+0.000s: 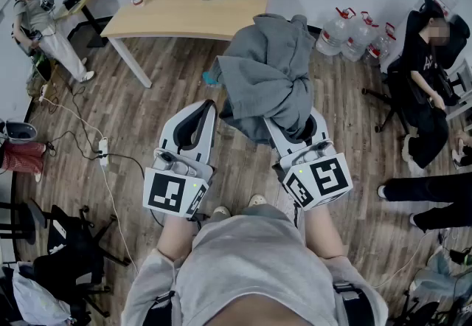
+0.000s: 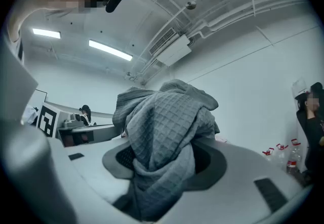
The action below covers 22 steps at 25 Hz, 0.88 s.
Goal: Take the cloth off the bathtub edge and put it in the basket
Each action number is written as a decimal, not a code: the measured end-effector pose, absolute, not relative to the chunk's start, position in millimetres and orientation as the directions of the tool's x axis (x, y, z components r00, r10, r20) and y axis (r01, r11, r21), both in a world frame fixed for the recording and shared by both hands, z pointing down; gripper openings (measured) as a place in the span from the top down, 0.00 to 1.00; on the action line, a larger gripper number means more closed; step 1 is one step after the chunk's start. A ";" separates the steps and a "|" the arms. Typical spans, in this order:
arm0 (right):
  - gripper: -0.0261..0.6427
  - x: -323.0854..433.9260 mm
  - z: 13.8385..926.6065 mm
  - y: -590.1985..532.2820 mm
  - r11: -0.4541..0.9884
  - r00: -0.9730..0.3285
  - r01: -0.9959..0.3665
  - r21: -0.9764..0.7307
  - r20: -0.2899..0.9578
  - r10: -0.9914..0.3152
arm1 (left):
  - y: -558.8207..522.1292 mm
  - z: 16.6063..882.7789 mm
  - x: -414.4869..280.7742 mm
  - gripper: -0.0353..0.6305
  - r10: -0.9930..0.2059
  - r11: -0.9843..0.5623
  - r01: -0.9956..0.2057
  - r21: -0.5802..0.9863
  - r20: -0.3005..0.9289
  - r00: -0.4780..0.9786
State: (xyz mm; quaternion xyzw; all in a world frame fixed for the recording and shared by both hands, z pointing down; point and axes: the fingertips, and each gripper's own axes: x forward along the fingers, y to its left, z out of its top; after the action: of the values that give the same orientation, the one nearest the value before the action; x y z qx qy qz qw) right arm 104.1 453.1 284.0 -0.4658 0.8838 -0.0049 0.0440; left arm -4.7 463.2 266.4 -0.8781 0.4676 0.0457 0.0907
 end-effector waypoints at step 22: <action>0.63 114.7 283.5 439.5 0.588 -0.583 -0.808 -0.042 -0.086 -0.808 | 445.2 265.2 9.4 0.95 -0.827 -0.522 -0.846 -0.112 -0.176 0.534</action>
State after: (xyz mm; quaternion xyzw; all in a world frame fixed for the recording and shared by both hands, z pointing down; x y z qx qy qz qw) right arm 114.7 439.5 283.5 -0.4539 0.8898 0.0006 0.0479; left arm 9.4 445.2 265.2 -0.8708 0.4803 0.0503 0.0922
